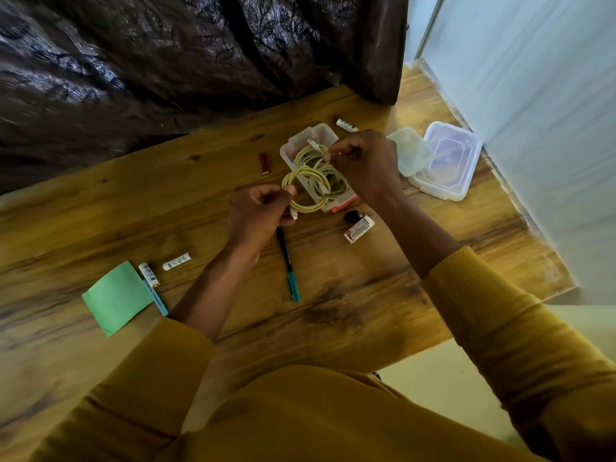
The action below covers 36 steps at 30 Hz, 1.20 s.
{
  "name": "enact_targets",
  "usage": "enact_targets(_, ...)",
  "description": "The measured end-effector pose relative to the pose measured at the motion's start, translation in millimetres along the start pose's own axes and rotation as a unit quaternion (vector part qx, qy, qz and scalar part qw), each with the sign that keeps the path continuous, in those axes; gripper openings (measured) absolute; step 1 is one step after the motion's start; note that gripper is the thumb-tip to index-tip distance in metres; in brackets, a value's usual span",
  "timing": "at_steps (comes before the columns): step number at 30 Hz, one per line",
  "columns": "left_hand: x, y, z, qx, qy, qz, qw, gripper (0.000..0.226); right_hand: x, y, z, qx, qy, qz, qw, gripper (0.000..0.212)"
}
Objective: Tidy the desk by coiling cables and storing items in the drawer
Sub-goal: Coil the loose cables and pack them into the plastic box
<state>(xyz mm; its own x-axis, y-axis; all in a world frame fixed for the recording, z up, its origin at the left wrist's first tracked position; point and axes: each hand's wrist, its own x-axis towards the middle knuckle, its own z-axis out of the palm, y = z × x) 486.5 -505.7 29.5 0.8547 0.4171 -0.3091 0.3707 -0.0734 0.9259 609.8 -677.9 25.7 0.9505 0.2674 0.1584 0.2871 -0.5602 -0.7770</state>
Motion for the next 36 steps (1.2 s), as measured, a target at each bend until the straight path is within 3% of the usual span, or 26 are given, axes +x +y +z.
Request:
enact_targets(6,8,6,6,0.0,-0.002,0.007,1.0,0.015,26,0,4,-0.052,-0.058,0.007,0.997,0.002)
enact_targets(12,27,7,23,0.007,0.004,-0.015,1.0,0.011,49,0,1,-0.116,-0.148,0.039,0.981,0.029)
enact_targets(15,35,10,29,-0.001,0.008,-0.023,1.0,0.012,48,-2,-6,-0.102,-0.159,0.034,0.981,0.02)
enact_targets(26,53,26,33,-0.001,-0.016,-0.061,0.998,0.015,18,2,-21,-0.082,-0.134,-0.004,0.988,0.016)
enact_targets(29,58,31,36,0.029,-0.017,-0.056,0.998,0.009,15,0,-19,-0.09,-0.117,-0.007,0.989,0.019)
enact_targets(36,68,34,47,0.152,-0.006,0.004,0.988,0.019,5,4,-7,-0.168,-0.062,-0.019,0.984,0.034)
